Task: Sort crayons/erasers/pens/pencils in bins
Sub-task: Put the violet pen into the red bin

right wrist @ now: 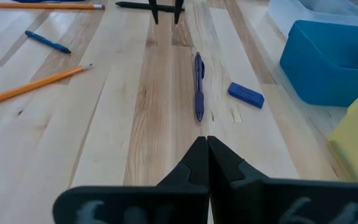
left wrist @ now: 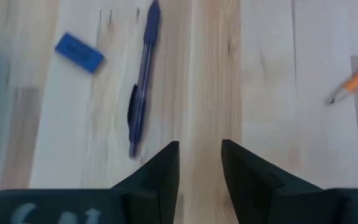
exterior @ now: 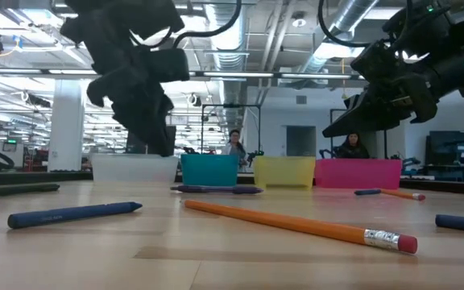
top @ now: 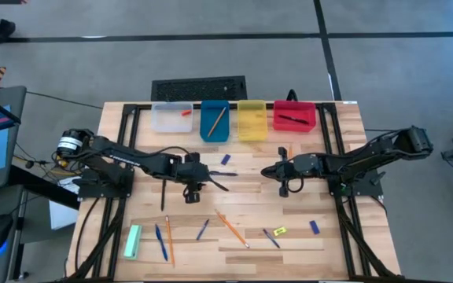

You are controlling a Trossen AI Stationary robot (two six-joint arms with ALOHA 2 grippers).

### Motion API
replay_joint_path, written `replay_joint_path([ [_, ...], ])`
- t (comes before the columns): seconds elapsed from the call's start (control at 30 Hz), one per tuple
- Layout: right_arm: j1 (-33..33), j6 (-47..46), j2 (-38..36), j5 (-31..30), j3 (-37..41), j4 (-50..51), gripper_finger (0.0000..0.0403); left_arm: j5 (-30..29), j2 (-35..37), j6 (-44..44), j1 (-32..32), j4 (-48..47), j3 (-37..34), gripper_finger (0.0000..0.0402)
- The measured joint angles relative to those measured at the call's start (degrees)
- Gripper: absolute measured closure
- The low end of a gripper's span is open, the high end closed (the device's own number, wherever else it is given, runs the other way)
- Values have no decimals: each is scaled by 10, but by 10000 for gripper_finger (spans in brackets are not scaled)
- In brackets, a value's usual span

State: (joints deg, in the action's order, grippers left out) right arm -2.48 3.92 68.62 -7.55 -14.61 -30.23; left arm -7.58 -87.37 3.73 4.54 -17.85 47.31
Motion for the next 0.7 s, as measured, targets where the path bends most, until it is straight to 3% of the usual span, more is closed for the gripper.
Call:
replay_joint_path([
  [0.17,1,7,0,0,0,0,393,57,-9,1,-32,37,-5,279],
  [0.43,16,2,0,0,0,15,393,56,-44,-31,-65,58,-5,234],
  [0.7,19,0,0,0,0,15,393,28,-46,-78,-83,65,-4,229],
])
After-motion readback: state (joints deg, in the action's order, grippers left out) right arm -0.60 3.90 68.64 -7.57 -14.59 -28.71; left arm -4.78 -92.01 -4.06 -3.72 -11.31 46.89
